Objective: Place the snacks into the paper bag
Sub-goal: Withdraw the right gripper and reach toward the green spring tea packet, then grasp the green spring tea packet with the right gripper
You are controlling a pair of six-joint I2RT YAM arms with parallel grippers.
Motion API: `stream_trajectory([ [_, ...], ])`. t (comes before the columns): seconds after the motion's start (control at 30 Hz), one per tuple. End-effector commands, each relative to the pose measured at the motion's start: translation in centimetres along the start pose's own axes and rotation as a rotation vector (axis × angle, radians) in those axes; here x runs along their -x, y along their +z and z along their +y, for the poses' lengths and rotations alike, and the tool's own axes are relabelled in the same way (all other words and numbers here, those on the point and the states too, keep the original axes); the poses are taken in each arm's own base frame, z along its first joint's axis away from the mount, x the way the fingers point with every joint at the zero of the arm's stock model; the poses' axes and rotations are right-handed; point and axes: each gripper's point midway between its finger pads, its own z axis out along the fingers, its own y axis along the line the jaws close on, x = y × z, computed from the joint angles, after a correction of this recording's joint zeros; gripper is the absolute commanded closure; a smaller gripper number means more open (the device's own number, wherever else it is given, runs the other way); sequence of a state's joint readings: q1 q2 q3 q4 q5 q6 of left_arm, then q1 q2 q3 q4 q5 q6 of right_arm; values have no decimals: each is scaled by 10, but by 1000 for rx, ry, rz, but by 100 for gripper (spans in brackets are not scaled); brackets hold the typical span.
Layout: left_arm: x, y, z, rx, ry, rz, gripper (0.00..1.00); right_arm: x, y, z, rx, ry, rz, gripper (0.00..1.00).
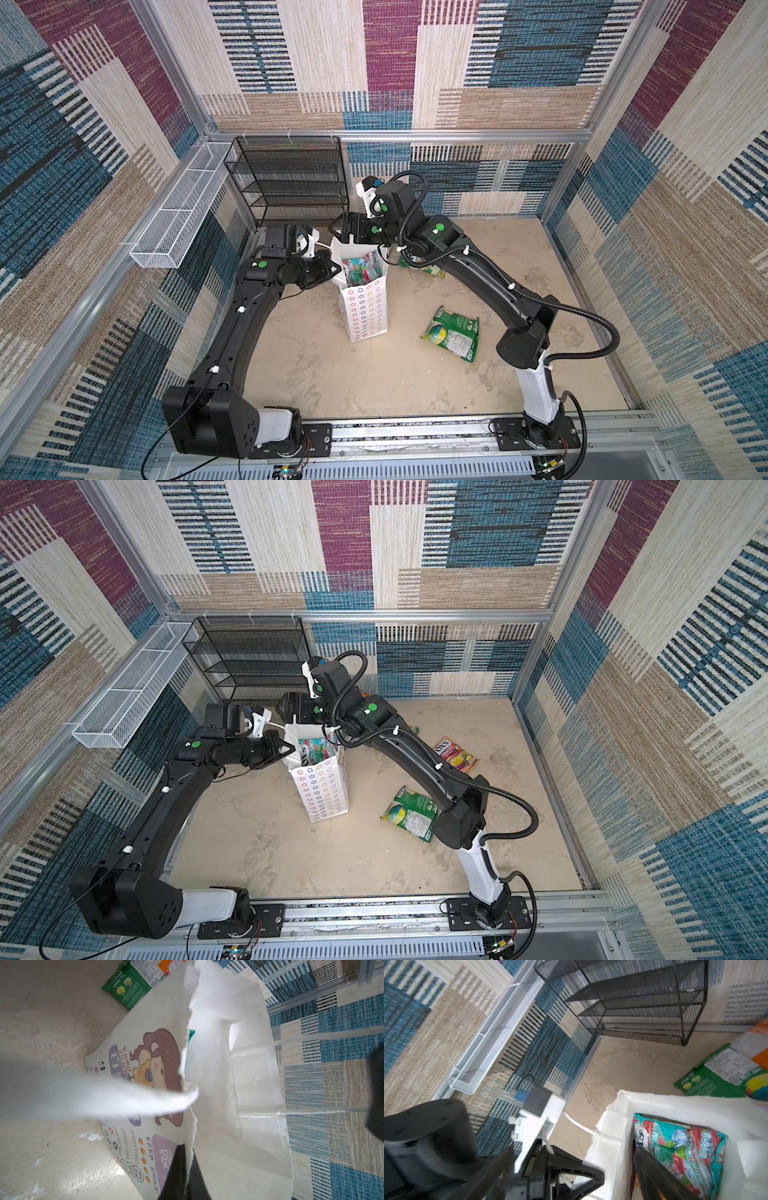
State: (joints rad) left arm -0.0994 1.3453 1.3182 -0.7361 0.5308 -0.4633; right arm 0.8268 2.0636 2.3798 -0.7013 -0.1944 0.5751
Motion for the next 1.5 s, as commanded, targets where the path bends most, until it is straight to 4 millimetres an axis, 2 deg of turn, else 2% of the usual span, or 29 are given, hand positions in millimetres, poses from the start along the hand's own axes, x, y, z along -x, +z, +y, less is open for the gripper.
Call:
stream_trajectory([
  [0.0, 7, 0, -6, -31, 38, -26, 100, 24, -28, 13, 54, -51, -54, 6],
  [0.13, 8, -1, -6, -28, 42, -31, 100, 43, -60, 4, 3, -78, -106, 0],
  [0.37, 7, 0, -7, -32, 41, -26, 100, 68, -120, -15, -104, -91, -196, 0],
  [0.53, 7, 0, -7, -33, 39, -26, 100, 74, -164, -59, -235, -35, -250, 0],
  [0.7, 7, 0, -7, -32, 38, -26, 100, 62, -208, -123, -353, 85, -310, 0],
  [0.77, 7, 0, -6, -31, 38, -26, 100, 44, -218, -155, -378, 158, -315, 0],
  [0.8, 7, 1, -6, -31, 39, -26, 100, 38, -223, -164, -384, 180, -320, 0],
  [0.87, 7, 1, -6, -33, 39, -24, 100, 9, -225, -199, -419, 262, -294, 0],
  [0.93, 7, 1, -6, -32, 37, -23, 100, -17, -226, -225, -442, 332, -269, 0],
  [1.07, 7, 1, -6, -32, 37, -23, 100, -64, -227, -266, -487, 429, -234, 0],
  [1.17, 8, -1, -7, -31, 42, -30, 100, -102, -218, -285, -473, 503, -181, 0],
  [1.3, 7, -3, -9, -38, 45, -32, 100, -148, -205, -301, -460, 581, -114, 0],
  [1.47, 7, -2, -9, -41, 41, -30, 100, -191, -199, -317, -475, 634, -58, 1],
])
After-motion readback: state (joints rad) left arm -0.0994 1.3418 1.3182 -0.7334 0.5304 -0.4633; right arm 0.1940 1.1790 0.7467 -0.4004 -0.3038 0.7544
